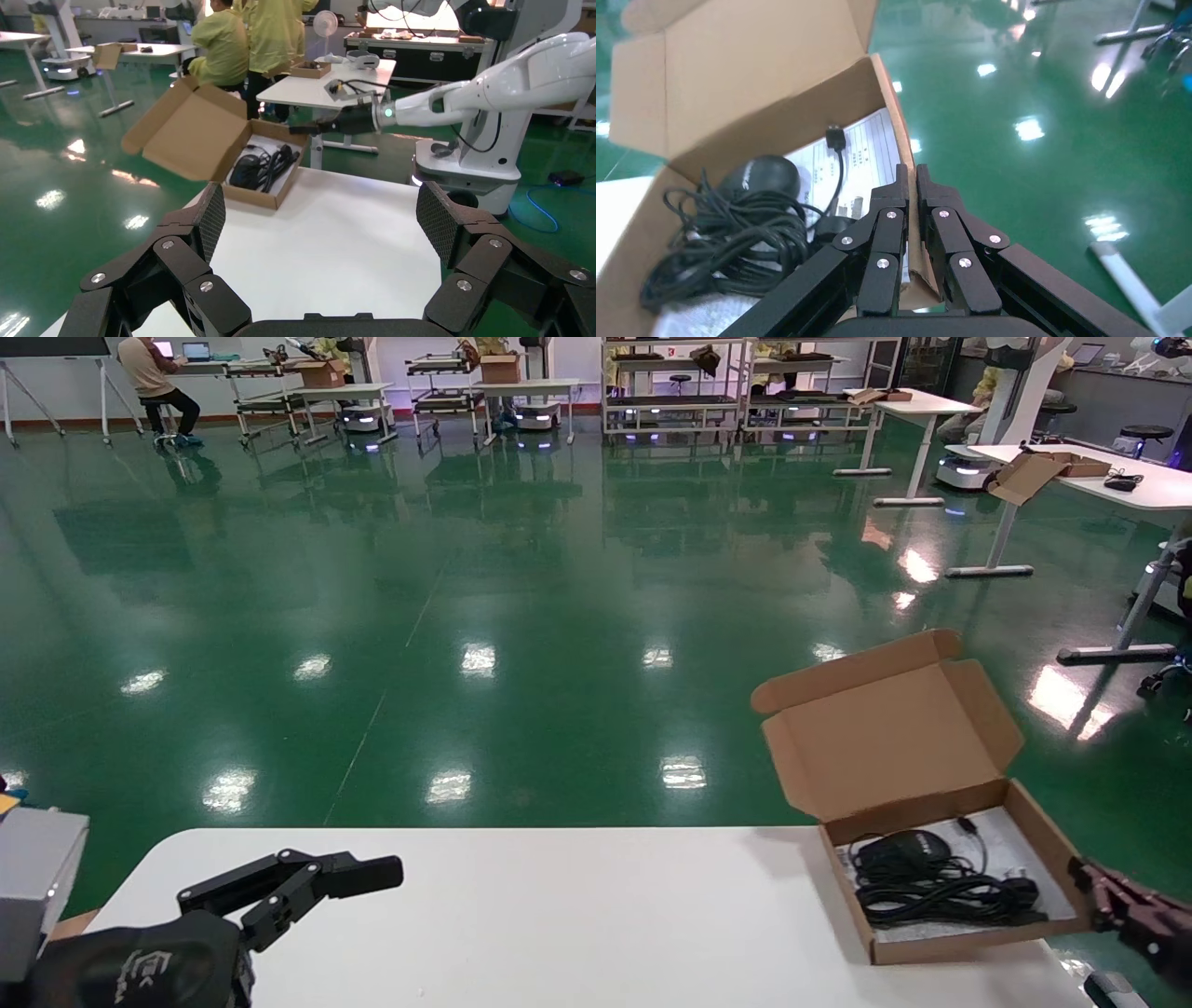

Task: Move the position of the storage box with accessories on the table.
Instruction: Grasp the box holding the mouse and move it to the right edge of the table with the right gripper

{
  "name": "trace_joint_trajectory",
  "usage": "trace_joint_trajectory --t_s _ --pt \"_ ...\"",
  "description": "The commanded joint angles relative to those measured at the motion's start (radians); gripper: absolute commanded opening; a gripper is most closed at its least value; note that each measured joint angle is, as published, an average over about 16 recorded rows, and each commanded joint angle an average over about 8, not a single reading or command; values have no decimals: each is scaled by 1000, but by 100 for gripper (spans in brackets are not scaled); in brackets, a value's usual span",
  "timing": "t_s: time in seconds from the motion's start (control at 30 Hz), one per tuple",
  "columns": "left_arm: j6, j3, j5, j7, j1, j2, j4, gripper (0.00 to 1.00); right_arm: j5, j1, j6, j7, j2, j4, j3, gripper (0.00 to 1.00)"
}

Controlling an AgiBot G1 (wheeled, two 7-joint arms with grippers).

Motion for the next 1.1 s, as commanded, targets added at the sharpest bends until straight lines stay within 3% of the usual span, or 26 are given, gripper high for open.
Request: trace_joint_trajectory --t_s 0.03,0.67,1.1 --pt "0 0 0 0 0 0 0 100 13 -16 11 -16 -11 6 9 0" --pt "0 0 0 0 0 0 0 100 19 -100 26 -52 -4 39 13 0" --pt "0 0 0 0 0 0 0 100 -6 -96 44 -71 9 64 -4 0"
